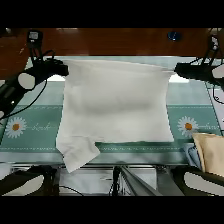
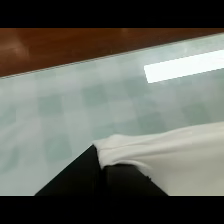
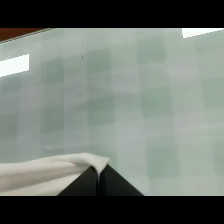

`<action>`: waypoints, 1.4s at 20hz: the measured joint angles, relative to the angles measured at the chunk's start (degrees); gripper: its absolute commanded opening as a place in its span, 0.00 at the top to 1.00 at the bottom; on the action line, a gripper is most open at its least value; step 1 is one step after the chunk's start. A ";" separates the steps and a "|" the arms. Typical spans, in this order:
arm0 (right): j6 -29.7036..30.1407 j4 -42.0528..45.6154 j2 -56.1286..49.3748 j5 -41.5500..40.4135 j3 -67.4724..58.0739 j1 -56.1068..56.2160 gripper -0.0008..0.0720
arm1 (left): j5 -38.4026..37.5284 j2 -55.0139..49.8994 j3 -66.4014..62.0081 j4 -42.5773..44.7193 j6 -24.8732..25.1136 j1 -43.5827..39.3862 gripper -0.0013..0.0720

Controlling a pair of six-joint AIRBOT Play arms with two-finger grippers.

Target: Fold the shirts.

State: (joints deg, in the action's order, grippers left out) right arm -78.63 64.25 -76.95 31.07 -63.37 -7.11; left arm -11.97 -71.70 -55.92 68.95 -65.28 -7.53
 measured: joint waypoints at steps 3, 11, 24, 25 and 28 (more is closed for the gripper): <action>0.70 0.74 -2.60 -4.09 0.00 1.95 0.96 | 4.37 -3.65 -0.02 0.09 0.00 -2.01 0.94; 1.07 3.08 -5.16 -4.66 0.00 3.17 0.72 | 6.45 -9.79 -0.02 0.07 0.04 -4.17 0.60; -4.61 31.12 12.74 30.25 0.07 -12.17 0.44 | -39.91 11.17 5.62 1.60 -4.57 27.71 0.41; -4.83 31.08 13.53 32.11 1.88 -14.47 0.44 | -45.66 11.74 8.35 0.13 -4.09 31.82 0.17; -2.75 26.16 14.91 34.91 8.44 -19.43 0.44 | -56.28 12.83 17.11 -7.21 -1.64 42.60 0.00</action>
State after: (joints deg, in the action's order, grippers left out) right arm -81.38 90.41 -62.04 65.98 -54.94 -26.55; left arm -68.25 -58.87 -38.81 61.73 -66.92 35.07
